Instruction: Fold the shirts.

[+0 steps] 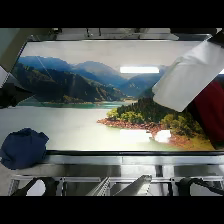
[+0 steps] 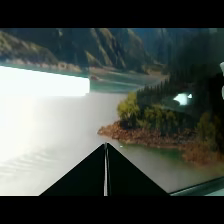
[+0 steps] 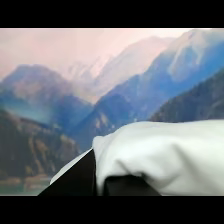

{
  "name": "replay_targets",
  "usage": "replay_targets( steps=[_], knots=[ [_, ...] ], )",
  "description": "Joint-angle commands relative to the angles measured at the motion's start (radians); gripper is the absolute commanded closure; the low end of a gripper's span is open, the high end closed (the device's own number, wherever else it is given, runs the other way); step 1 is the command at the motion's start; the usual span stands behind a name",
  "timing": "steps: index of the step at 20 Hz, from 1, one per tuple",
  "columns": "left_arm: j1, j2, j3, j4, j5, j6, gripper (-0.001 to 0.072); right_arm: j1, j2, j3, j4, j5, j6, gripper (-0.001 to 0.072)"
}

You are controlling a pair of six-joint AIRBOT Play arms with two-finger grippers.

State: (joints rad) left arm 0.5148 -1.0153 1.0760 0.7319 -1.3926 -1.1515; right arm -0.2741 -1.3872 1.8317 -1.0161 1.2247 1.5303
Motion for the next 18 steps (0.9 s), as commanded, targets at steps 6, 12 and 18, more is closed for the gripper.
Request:
replay_targets(
  steps=[6,12,18],
  knots=[
    [0.001,0.0,0.0,-0.001,0.18,-0.002,0.0693,-0.252,-0.326,0.342,0.372,-0.105,-0.236,0.0696],
    [0.001,0.0,0.0,-0.001,0.217,-0.002,0.0692,-0.434,-0.325,0.218,0.358,0.253,-0.274,0.0696],
    [0.001,0.0,0.0,-0.001,0.171,-0.002,0.0692,-0.555,-0.153,0.002,0.339,0.346,-0.219,0.0696]
  ],
)
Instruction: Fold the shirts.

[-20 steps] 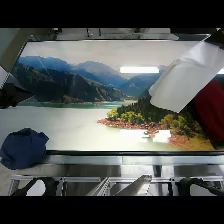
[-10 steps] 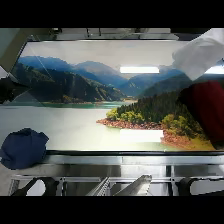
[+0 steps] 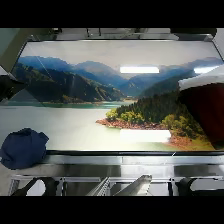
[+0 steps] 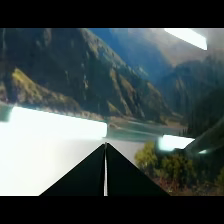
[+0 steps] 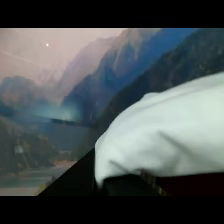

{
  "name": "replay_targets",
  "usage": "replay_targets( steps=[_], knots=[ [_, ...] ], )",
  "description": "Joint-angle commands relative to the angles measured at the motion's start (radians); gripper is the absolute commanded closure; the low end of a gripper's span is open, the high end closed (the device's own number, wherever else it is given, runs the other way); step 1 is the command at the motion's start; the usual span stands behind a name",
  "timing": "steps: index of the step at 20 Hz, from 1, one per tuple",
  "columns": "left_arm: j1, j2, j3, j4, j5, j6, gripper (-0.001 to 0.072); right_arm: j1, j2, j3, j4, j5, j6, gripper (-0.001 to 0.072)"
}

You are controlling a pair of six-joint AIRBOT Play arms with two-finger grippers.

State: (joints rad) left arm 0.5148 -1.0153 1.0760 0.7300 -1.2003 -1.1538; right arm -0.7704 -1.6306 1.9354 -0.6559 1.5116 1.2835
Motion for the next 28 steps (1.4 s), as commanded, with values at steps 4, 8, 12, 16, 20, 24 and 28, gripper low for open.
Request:
replay_targets(
  steps=[4,8,12,16,20,24,28],
  knots=[
    [0.001,0.0,0.0,0.001,-0.027,0.001,0.0692,-0.1,0.311,-0.373,-0.22,0.014,0.087,0.0696],
    [0.001,0.0,0.0,0.002,-0.031,0.002,0.0692,-0.101,0.489,-0.724,-0.466,-0.071,0.148,0.0696],
    [0.001,0.0,0.0,0.002,-0.031,0.002,0.0692,-0.101,0.601,-1.088,-0.484,-0.345,0.166,0.0696],
    [0.001,0.0,0.0,0.002,-0.031,0.002,0.0692,-0.101,0.601,-1.231,-0.485,-0.467,0.179,0.0695],
    [0.001,0.0,0.0,0.002,-0.032,0.002,0.0692,-0.101,0.623,-1.226,-0.485,-0.456,0.183,0.0305],
    [0.001,0.0,0.002,0.0,-0.032,0.002,0.0692,-0.101,0.671,-1.094,-0.485,-0.28,0.103,-0.0001],
    [0.001,0.0,0.066,0.0,-0.084,0.002,0.0693,-0.1,0.745,-0.933,-0.309,-0.141,0.09,-0.0001]
  ],
)
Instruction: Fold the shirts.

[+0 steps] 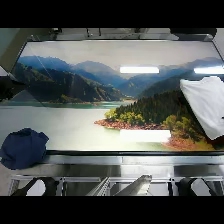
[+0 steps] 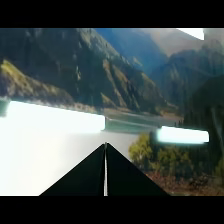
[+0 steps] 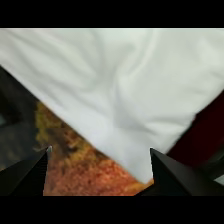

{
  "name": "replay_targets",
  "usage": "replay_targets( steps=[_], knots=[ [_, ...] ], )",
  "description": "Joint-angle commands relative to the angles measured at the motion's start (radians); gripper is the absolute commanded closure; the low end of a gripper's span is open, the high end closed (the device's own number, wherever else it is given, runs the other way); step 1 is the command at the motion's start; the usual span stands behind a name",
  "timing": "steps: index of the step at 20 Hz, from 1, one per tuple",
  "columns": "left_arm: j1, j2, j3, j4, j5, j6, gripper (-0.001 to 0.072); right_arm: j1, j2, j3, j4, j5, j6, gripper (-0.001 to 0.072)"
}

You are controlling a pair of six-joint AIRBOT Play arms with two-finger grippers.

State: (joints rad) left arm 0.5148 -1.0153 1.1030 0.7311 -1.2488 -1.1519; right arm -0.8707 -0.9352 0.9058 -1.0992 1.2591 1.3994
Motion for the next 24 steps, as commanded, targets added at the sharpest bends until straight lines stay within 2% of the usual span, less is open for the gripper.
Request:
replay_targets(
  steps=[1,2,4,6,8,9,10,15,17,20,24],
  knots=[
    [0.001,0.0,0.069,0.0,-0.06,0.0,0.0693,0.0,0.074,0.111,0.245,0.112,-0.071,0.0],
    [0.001,0.0,0.103,0.001,-0.085,0.0,0.0693,0.0,0.101,0.115,0.371,0.111,-0.126,0.0],
    [0.001,0.001,0.174,0.001,-0.139,-0.001,0.0694,0.004,0.138,0.115,0.526,0.117,-0.146,0.003],
    [0.001,0.005,0.229,0.0,-0.201,-0.004,0.0703,0.032,0.165,0.115,0.58,0.163,-0.144,0.0435],
    [0.001,0.049,0.222,0.001,-0.225,-0.022,0.0702,0.089,0.183,0.114,0.58,0.213,-0.143,0.0526],
    [0.001,0.089,0.189,0.0,-0.216,-0.029,0.0701,0.126,0.192,0.11,0.58,0.225,-0.143,0.0654],
    [0.001,0.144,0.13,0.0,-0.205,-0.035,0.0701,0.173,0.206,0.097,0.576,0.222,-0.142,0.0694],
    [-0.041,0.443,-0.243,0.001,-0.219,-0.065,0.0692,0.47,0.325,-0.115,0.372,0.122,-0.087,0.0695],
    [-0.09,0.522,-0.351,0.002,-0.218,-0.077,0.0692,0.586,0.368,-0.258,0.358,0.06,-0.068,0.0695],
    [-0.142,0.593,-0.43,0.001,-0.189,-0.118,0.0692,0.672,0.372,-0.34,0.359,0.034,-0.068,0.0695],
    [-0.188,0.599,-0.433,0.002,-0.176,-0.123,0.0693,0.685,0.372,-0.34,0.378,0.039,-0.061,0.0694]
  ],
)
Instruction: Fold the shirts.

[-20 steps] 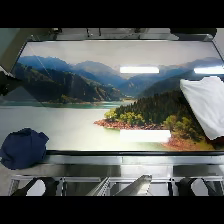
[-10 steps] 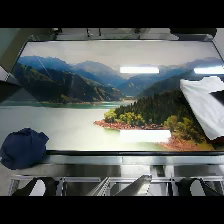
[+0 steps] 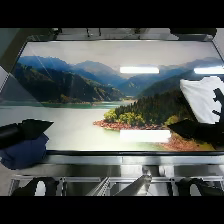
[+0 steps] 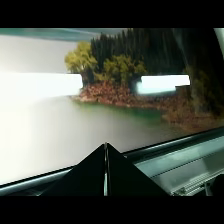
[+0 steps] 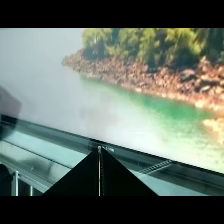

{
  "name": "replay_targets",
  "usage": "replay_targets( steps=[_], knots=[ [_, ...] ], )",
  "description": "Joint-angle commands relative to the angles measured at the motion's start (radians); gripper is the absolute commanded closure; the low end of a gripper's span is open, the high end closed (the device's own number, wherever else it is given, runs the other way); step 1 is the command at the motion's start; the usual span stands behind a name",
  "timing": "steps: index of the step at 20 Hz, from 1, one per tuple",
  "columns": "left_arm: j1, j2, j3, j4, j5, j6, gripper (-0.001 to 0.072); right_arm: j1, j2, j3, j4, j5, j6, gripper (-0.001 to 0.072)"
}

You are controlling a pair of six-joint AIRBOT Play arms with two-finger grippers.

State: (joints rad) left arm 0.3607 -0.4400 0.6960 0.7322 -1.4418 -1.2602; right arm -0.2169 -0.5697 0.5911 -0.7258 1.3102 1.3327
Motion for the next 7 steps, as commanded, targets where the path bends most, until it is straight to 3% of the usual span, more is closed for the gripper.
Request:
replay_targets(
  steps=[1,7],
  knots=[
    [-0.041,0.023,-0.027,0.001,0.028,-0.014,0.0693,0.031,0.006,-0.026,0.004,-0.012,0.006,0.0695],
    [-0.063,0.023,-0.026,0.001,0.042,-0.014,0.0693,0.031,0.006,-0.026,0.004,-0.012,0.006,0.0694]
  ],
)
